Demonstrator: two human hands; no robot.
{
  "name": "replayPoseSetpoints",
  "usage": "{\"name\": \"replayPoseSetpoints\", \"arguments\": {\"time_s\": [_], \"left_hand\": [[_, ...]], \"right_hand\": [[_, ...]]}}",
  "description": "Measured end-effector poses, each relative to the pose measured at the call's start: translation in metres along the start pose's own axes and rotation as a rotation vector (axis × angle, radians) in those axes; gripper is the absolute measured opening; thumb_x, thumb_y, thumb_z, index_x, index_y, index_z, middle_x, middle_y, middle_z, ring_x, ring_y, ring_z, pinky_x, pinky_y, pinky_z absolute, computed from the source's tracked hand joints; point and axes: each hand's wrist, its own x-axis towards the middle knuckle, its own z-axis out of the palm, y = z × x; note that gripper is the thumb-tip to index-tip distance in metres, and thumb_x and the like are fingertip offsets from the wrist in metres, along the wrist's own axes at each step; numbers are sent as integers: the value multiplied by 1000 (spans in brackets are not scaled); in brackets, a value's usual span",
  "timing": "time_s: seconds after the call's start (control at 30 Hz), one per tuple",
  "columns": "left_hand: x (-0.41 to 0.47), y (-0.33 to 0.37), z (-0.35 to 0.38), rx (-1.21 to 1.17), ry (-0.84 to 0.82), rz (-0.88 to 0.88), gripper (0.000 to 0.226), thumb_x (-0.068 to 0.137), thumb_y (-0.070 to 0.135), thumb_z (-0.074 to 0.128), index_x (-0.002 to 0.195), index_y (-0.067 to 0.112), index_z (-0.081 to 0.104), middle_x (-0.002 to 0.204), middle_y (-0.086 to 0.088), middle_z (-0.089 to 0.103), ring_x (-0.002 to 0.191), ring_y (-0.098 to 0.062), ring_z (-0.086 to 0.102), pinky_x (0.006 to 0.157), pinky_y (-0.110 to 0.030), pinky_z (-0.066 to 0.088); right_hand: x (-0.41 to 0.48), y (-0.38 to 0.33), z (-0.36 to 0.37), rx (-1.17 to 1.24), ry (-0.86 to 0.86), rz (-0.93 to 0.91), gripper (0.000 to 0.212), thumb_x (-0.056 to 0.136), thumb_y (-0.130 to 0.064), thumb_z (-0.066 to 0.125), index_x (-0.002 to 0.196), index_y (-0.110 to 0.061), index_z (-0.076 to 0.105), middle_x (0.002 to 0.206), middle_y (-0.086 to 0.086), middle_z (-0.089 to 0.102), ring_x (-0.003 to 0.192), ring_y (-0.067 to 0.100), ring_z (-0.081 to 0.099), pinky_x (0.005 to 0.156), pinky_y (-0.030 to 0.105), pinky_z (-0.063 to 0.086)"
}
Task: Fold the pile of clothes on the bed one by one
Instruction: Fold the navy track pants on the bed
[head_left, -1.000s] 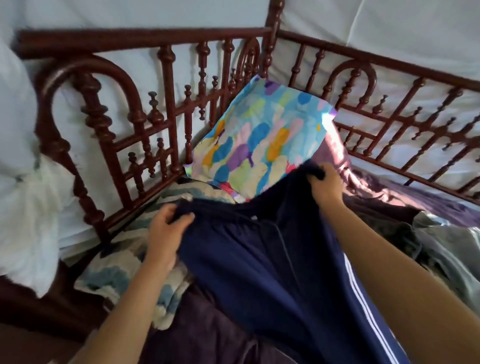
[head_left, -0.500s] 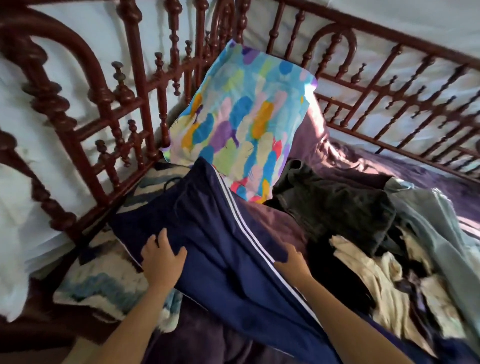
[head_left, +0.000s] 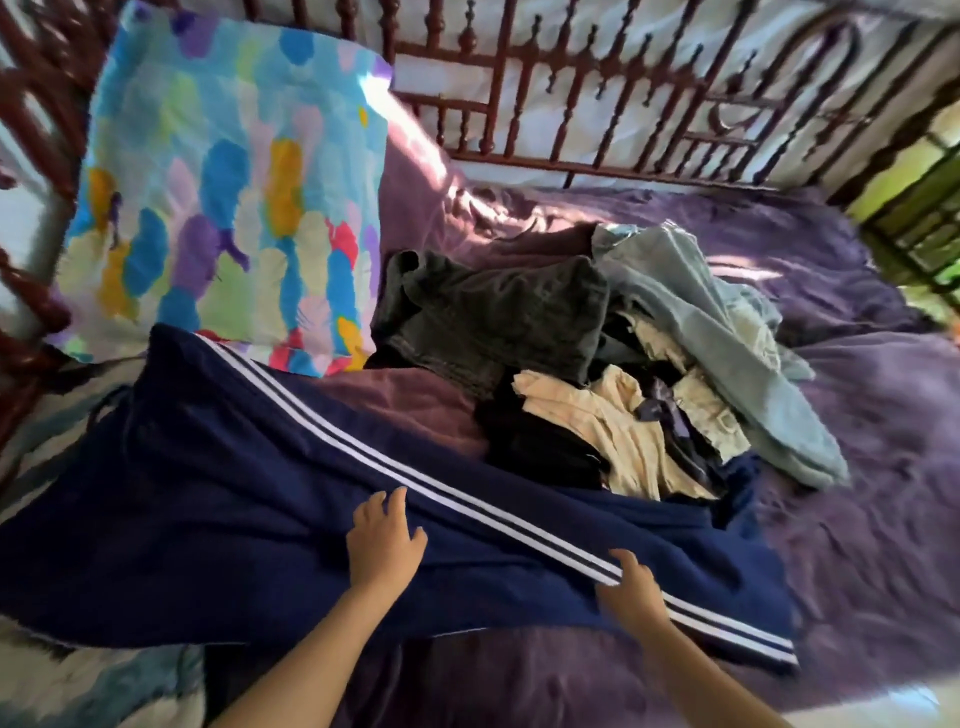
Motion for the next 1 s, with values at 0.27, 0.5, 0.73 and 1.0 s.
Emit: {"name": "replayPoseSetpoints", "arguments": {"time_s": [0.27, 0.5, 0.73, 1.0], "left_hand": [[9, 82, 68, 204, -187, 186, 42, 96, 30, 44, 137, 23, 38, 141, 6, 35, 128, -16, 34, 98, -28, 36], [11, 144, 148, 356, -342, 331, 55, 69, 26, 79, 121, 23, 61, 122, 0, 59, 110, -24, 57, 80, -36, 50], [10, 171, 173, 497, -255, 240, 52, 62, 24, 85, 110, 21, 67, 109, -8, 60, 102, -28, 58, 83, -42, 47], [10, 178, 173, 417, -12, 289, 58, 23, 9, 93, 71, 16, 60, 86, -8, 64, 77, -31, 64, 57, -45, 52]], "right_hand": [[42, 92, -22, -336, -85, -75, 57, 89, -30, 54, 141, -25, 31, 135, 4, 39, 126, 24, 39, 99, 33, 38], [99, 186, -27, -537, 70, -246, 47, 28, -13, 85, 74, -18, 76, 63, 8, 60, 55, 27, 59, 44, 39, 48], [127, 194, -60, -491, -21, -316, 42, 17, -23, 83, 52, -20, 60, 57, 1, 51, 64, 26, 41, 53, 35, 33], [131, 190, -145, 50, -116, -488, 48, 88, -12, 53, 77, -53, 31, 64, -18, 50, 64, 11, 39, 62, 30, 34]]}}
